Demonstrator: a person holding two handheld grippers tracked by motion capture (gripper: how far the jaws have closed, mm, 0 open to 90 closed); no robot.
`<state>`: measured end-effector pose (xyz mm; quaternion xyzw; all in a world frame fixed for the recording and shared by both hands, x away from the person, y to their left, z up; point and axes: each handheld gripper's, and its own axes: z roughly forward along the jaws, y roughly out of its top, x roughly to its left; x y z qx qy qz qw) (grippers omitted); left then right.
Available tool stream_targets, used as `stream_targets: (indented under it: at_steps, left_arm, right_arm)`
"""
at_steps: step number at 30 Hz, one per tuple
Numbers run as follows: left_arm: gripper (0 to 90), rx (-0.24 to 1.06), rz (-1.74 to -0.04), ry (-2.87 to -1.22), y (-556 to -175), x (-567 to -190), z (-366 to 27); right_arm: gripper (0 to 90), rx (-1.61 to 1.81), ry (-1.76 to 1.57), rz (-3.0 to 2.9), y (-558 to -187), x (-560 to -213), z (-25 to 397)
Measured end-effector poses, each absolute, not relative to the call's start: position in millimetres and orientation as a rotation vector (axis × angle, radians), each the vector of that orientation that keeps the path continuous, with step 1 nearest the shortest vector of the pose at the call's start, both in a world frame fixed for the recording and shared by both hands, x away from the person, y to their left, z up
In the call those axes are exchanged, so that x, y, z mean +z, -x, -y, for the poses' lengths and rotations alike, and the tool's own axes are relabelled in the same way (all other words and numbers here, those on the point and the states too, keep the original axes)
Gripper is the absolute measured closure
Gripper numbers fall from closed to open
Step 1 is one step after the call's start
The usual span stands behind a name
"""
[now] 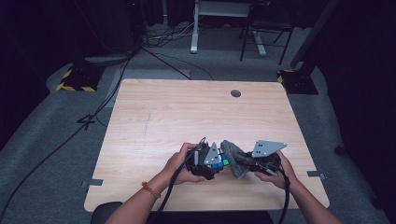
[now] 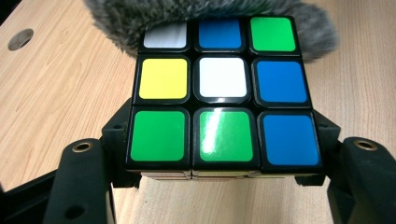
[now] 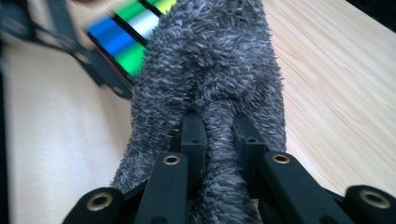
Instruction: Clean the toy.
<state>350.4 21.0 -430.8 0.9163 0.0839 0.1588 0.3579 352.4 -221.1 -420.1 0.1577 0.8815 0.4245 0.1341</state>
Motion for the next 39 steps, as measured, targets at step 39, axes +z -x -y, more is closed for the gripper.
stream_targets:
  at_steps: [39]
  left_arm:
    - [33.1, 0.452, -0.162, -2.396, -346, -432, -12]
  right_arm:
    - [78.2, 1.366, -0.383, -2.481, -336, -410, 207]
